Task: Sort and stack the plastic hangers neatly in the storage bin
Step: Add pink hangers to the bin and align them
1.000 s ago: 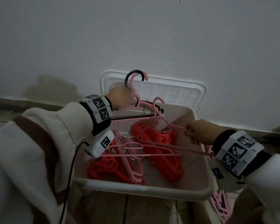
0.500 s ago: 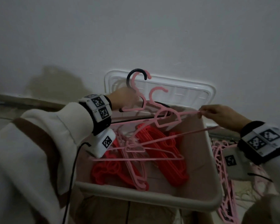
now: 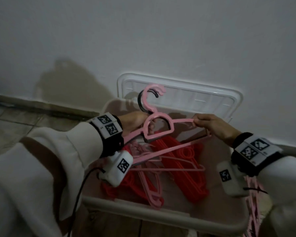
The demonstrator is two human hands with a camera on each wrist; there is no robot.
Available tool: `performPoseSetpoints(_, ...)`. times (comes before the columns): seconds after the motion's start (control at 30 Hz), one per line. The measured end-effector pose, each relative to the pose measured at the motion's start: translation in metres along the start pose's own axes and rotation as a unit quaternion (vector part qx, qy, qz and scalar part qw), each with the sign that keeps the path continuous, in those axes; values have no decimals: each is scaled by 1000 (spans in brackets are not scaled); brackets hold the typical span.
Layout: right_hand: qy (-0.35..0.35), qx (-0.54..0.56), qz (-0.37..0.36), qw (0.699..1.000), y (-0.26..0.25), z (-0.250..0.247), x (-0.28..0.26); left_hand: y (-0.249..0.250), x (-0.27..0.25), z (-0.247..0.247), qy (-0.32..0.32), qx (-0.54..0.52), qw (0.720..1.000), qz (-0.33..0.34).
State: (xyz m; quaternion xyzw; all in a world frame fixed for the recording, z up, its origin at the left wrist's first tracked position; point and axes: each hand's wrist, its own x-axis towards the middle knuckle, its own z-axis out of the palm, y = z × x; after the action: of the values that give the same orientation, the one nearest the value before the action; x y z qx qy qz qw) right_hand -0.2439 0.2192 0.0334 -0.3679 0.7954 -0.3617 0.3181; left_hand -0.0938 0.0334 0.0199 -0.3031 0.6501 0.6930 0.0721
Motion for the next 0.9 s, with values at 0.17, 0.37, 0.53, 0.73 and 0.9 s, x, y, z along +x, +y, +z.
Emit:
performPoseSetpoints(0.17, -23, -39, 15, 999, 23, 18, 14, -20, 1, 8, -3, -94, 995, -22)
performPoseSetpoints(0.37, -10, -192, 17, 981, 36, 34, 18, -26, -2, 7, 4, 4, 1000, -3)
performPoseSetpoints(0.53, 59, -239, 10, 969, 35, 43, 23, -27, 3, 4, 2, 126, 992, 26)
performPoseSetpoints(0.73, -151, -416, -45, 896, 22, 64, 10, -18, 1, -7, 3, 114, 991, 67)
performPoseSetpoints(0.9, -282, -457, 51, 842, 48, 103, 11, -19, 4, -8, 17, 82, 996, 39)
